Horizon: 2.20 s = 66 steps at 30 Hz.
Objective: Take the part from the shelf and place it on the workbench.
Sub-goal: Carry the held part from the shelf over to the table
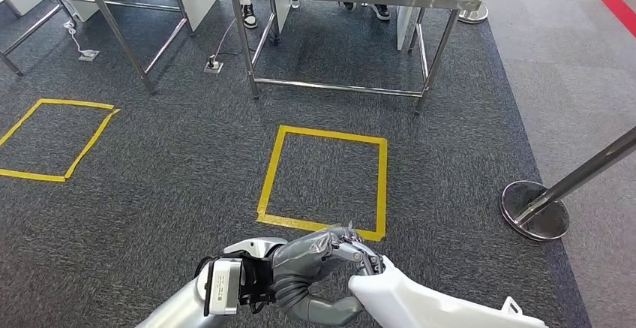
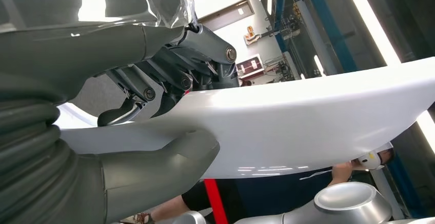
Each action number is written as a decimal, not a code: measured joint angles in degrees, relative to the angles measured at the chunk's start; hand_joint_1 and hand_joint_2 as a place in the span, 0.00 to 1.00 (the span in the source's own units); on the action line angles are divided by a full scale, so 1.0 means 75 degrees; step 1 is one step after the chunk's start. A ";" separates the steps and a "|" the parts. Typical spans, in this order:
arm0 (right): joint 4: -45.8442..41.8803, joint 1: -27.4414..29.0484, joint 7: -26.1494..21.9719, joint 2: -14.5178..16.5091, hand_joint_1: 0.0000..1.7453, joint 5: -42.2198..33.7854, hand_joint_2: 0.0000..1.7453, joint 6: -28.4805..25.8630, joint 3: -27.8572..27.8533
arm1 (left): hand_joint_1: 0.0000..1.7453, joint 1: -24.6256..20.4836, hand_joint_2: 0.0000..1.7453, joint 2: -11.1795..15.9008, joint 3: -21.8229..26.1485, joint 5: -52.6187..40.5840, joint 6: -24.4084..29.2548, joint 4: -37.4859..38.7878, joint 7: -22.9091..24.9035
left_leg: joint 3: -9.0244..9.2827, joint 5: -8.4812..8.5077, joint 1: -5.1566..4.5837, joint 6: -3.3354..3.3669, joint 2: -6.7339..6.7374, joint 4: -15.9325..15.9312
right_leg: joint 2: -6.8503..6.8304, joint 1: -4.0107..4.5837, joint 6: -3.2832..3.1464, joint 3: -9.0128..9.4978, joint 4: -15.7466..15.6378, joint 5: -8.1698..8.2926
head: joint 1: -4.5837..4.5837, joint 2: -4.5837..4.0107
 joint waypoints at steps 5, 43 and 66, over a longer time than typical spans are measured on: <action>0.0001 -0.0015 -0.0026 0.0002 0.00 0.0005 0.00 0.0002 -0.0025 | 1.00 -0.0025 1.00 0.0000 -0.0031 0.0001 -0.0002 0.0030 0.0001 | 0.0120 -0.0214 -0.0032 -0.0217 -0.0008 0.0080 | -0.0023 0.0040 -0.0260 0.0371 -0.1099 0.0441 | -0.0033 0.0002; -0.0003 -0.0037 -0.0128 0.0039 0.00 0.0132 0.00 -0.0001 -0.0041 | 1.00 -0.0073 1.00 0.0060 -0.0138 -0.0056 0.0042 -0.0040 0.0102 | -0.1451 -0.0904 0.0100 -0.0479 0.0043 0.2463 | 0.0027 -0.0011 -0.0427 0.0722 -0.1135 0.0264 | -0.0074 0.0003; -0.0004 -0.0034 -0.0616 0.0058 0.00 -0.0501 0.00 0.0055 -0.0598 | 1.00 -0.0190 1.00 -0.0050 -0.0254 -0.0063 0.0015 0.0181 0.0082 | 0.0224 -0.0427 -0.0058 -0.0163 0.0277 0.0372 | -0.0091 0.0186 -0.0343 0.0231 -0.0939 0.0494 | -0.0031 0.0003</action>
